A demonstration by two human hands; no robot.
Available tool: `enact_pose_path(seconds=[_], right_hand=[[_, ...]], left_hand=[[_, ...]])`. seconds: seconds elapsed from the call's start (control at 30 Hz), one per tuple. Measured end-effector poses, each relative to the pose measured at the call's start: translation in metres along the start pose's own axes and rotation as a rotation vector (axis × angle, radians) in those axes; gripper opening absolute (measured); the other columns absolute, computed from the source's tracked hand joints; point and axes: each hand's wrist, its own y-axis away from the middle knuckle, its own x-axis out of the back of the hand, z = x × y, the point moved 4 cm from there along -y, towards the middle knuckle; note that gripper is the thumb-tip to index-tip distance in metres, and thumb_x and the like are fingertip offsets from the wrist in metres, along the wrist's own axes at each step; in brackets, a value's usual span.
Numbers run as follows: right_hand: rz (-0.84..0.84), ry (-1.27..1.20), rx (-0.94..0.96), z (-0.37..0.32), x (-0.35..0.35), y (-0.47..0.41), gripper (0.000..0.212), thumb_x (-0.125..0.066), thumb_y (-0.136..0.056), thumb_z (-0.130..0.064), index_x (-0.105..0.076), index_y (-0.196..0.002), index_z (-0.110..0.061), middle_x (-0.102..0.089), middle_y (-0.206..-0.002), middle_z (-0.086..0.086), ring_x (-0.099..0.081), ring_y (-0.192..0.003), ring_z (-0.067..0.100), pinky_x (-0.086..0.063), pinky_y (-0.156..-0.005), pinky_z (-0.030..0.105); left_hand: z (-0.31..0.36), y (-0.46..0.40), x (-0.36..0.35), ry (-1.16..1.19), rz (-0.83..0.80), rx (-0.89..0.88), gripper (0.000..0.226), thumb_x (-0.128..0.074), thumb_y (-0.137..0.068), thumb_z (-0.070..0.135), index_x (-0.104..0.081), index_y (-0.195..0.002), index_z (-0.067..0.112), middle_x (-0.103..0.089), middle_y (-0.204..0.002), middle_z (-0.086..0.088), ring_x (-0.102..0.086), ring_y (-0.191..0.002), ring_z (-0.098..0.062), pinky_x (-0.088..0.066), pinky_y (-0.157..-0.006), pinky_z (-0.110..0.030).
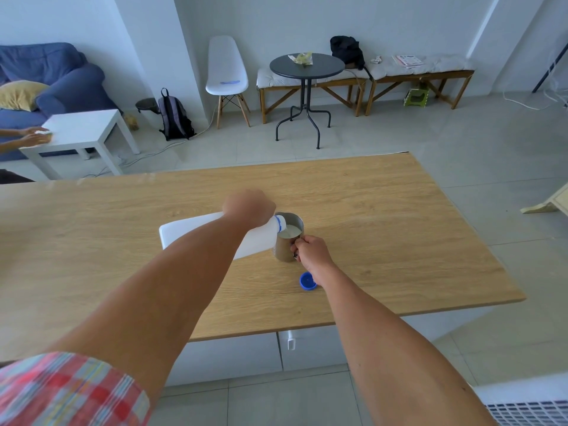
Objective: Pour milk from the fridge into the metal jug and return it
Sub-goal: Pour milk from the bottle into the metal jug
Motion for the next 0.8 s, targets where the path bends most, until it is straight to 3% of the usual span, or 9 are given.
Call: enact_pose_path(seconds=[0.2,0.37,0.53,0.8], right_hand=[[0.0,-0.002,0.01,-0.001,0.0004,0.0009,0.03,-0.045,-0.103,-0.009,-0.07,-0.087,-0.011,-0.066,-0.085,0.004,-0.052,-0.072,0.015,-0.043,-0.075,0.034],[0.003,-0.008,0.01,-0.0002,-0.0001,0.0018,0.03,-0.044,-0.102,-0.009,-0.07,-0.086,-0.012,-0.065,-0.084,0.004,-0.051,-0.071,0.015,-0.042,-0.074,0.034],[0.008,0.005,0.014,0.0001,-0.0002,0.0022,0.029,-0.044,-0.102,-0.009,-0.068,-0.086,-0.009,-0.065,-0.086,0.006,-0.05,-0.07,0.016,-0.042,-0.073,0.034],[0.003,0.01,0.007,0.0006,-0.0007,0.0024,0.028,-0.045,-0.101,-0.011,-0.068,-0.085,-0.009,-0.064,-0.087,0.007,-0.051,-0.072,0.017,-0.042,-0.073,0.034]], left_hand=[[0.0005,0.0003,0.0007,0.0,0.0,0.007,0.03,-0.039,-0.097,0.03,-0.062,-0.095,0.011,-0.059,-0.09,-0.009,-0.059,-0.084,-0.031,-0.041,-0.069,-0.037],[0.0013,0.0015,0.0004,-0.004,-0.002,0.009,0.03,-0.039,-0.097,0.031,-0.062,-0.095,0.011,-0.057,-0.083,-0.008,-0.059,-0.083,-0.03,-0.041,-0.068,-0.036],[0.0012,0.0015,0.0009,-0.004,-0.013,0.015,0.026,-0.039,-0.097,0.029,-0.06,-0.096,0.013,-0.061,-0.096,-0.01,-0.058,-0.086,-0.031,-0.042,-0.071,-0.036],[0.0015,0.0025,0.0012,-0.006,-0.01,0.009,0.024,-0.04,-0.097,0.027,-0.059,-0.094,0.013,-0.058,-0.087,-0.007,-0.059,-0.084,-0.03,-0.041,-0.07,-0.035]])
